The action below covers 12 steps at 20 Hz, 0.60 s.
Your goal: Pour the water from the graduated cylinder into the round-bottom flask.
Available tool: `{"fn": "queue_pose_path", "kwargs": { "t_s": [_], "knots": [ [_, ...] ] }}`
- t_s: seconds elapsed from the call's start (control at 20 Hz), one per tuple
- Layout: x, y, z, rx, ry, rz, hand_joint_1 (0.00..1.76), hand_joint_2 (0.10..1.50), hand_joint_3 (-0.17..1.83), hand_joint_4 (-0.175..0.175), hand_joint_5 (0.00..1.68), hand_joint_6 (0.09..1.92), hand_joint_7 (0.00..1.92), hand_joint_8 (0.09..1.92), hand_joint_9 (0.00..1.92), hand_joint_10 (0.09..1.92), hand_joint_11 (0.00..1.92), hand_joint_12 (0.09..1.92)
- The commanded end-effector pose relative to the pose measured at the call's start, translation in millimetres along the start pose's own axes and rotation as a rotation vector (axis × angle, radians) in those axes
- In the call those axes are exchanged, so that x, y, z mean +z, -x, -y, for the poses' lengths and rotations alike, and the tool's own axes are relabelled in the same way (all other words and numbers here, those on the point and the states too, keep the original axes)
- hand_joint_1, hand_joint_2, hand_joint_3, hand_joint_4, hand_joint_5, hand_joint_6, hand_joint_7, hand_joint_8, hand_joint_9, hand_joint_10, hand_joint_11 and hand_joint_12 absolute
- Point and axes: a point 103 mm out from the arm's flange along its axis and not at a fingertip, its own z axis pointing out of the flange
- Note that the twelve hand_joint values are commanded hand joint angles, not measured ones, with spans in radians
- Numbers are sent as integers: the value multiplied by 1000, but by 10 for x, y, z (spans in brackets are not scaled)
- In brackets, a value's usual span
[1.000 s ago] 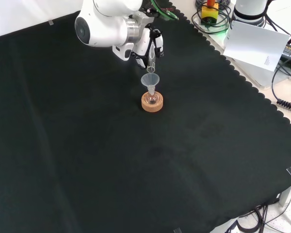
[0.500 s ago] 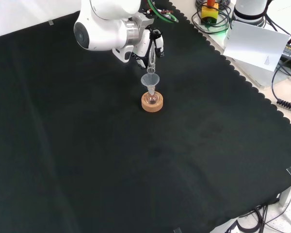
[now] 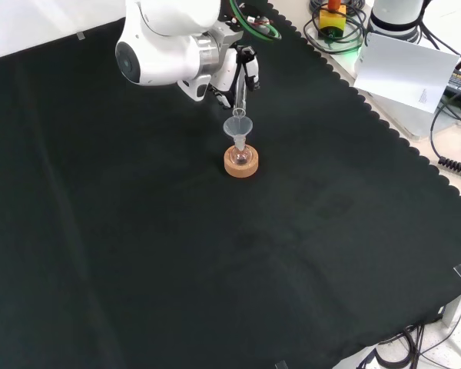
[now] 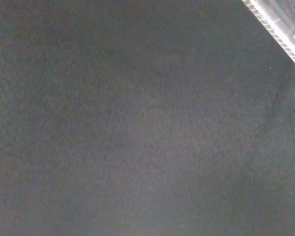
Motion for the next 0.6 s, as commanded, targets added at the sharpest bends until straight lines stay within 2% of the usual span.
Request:
{"fn": "queue_pose_path", "kwargs": {
  "t_s": [0.05, 0.3, 0.6],
  "knots": [
    [-13, -37, 4, 13, -17, 10, 1345, 1184, -3, -80, 898, 785, 837, 1265, 1201, 435, 1023, 872],
    [-24, -38, 2, 36, -56, 14, 1345, 1184, -3, -81, 897, 785, 838, 1264, 1202, 434, 1024, 871],
    [-34, 1, 17, 42, -53, 21, 1345, 1184, -3, -82, 897, 785, 838, 1264, 1203, 434, 1025, 869]
  ]
}}
